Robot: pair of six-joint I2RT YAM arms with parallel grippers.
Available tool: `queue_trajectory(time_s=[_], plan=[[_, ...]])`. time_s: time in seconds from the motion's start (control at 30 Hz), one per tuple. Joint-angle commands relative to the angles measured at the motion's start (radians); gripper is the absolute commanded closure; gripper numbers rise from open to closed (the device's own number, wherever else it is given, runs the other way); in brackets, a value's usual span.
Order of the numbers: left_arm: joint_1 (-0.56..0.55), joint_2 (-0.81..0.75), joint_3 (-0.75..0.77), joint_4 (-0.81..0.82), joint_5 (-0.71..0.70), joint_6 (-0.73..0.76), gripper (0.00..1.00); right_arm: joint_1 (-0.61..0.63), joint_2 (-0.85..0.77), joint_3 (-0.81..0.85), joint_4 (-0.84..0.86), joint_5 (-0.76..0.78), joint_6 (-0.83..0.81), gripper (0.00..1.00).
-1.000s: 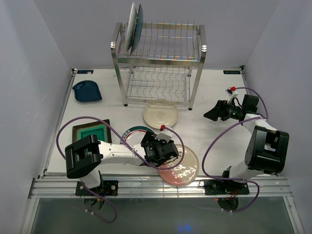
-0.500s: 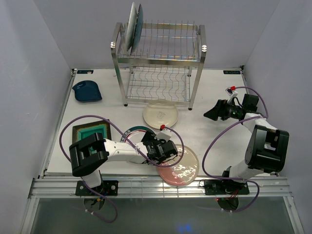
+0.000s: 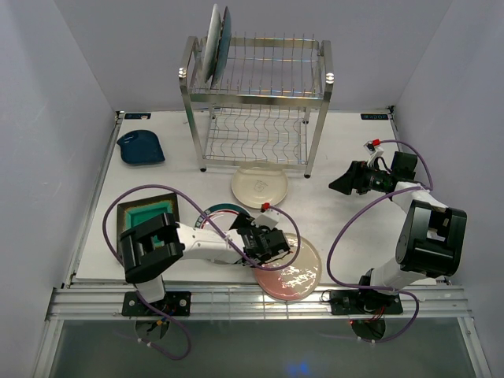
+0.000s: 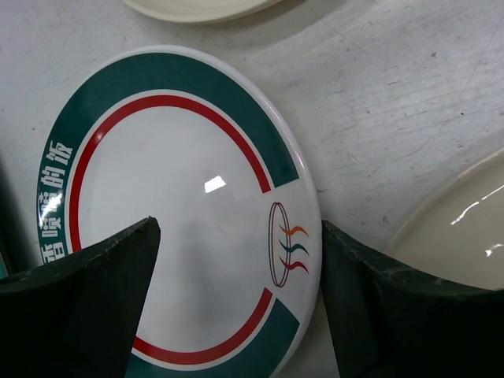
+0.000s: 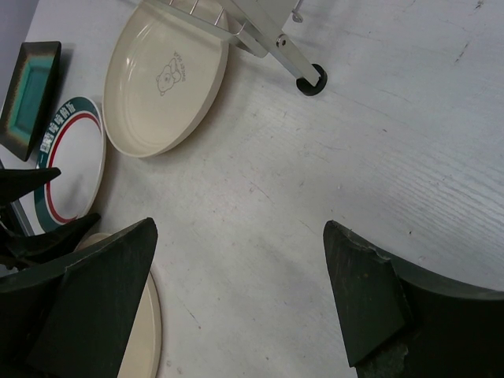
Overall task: Load the plates into the dish rack
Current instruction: Pick up the plate at the center of the board.
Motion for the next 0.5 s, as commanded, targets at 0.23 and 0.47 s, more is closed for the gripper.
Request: queue_trajectory(time_s=[0.23,0.47], plan=[[-0.014,0.111,0.068,-0.1,-0.032,0.02,0.2,0.002,0.012,0.043,-0.013,-0.032,-0.009,0.08],[-0.034,0.183,0.132,-0.155,-0.069,0.012,0.29,0.002,0.017,0.046,-0.017,-0.035,-0.009,0.08]])
